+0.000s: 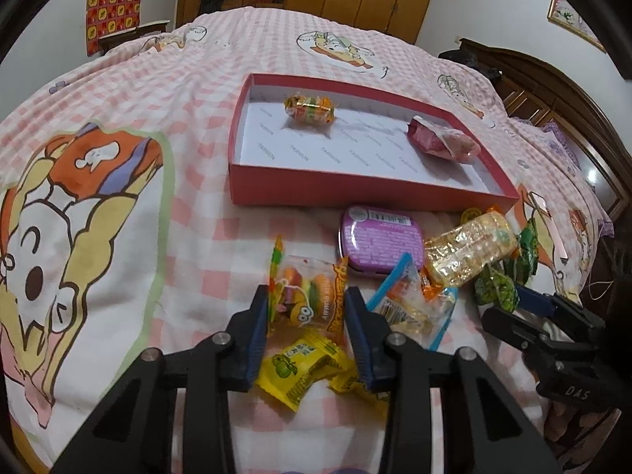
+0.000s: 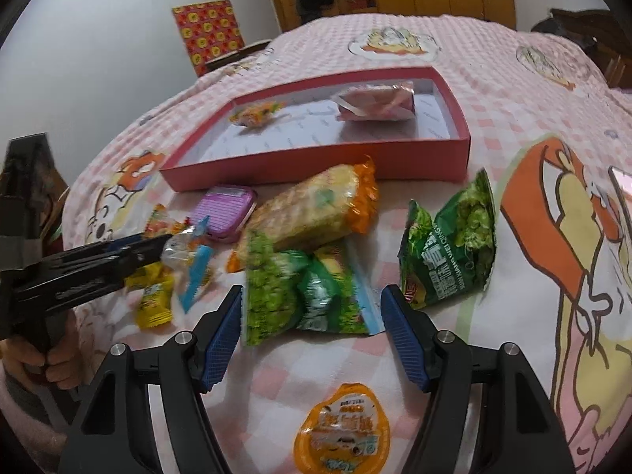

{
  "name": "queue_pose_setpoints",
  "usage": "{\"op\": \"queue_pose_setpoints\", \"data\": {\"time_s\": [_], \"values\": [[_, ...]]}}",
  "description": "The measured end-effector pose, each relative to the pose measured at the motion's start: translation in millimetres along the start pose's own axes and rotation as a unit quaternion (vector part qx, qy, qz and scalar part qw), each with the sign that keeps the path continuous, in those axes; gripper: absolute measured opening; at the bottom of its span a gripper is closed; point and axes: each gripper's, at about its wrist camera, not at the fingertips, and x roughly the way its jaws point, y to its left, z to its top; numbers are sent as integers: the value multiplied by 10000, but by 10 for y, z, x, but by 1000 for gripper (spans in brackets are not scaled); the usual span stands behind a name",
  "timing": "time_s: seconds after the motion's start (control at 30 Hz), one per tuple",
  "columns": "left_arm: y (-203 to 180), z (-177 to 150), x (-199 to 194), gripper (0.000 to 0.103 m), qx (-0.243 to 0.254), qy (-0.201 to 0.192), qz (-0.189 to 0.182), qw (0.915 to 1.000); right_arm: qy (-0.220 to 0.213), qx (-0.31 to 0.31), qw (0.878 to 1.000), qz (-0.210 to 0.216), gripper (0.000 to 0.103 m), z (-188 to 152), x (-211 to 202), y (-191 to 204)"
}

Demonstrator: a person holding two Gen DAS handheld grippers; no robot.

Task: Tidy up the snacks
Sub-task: 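Move the left tool to the clear gummy bag while the right tool approaches the green pea snack bag, then close the left tool on the gummy bag while the right tool grasps the green pea bag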

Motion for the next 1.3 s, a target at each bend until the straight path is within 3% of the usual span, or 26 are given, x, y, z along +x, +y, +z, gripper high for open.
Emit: {"op": "queue_pose_setpoints", "data": {"time_s": [0.3,0.37,0.4,0.57,0.77,0.83,1.3], "values": [[-12,3,94,47,-3,97,112,9999,78,-34,10000,15,71,-11,76,-27],[-23,-2,87,44,23,72,152,9999,74,-39,10000,17,71,-13,67,-22],[-21,-4,78,36,5,55,158,9999,85,-64,9999,-14,71,-14,71,-16],[-33,0,28,34,44,3,117,9999,108,-46,9999,-68,70,-12,100,3],[-2,12,-10,33,-94,-1,29,10000,72,22,10000,-44,61,-16,84,-19],[12,24,-51,33,-145,-44,-15,9999,28,16,10000,-5,51,-20,55,-17],[-59,102,-349,33,-149,-345,-259,9990,-41,-121,9997,195,45,-81,-190,93]]}}
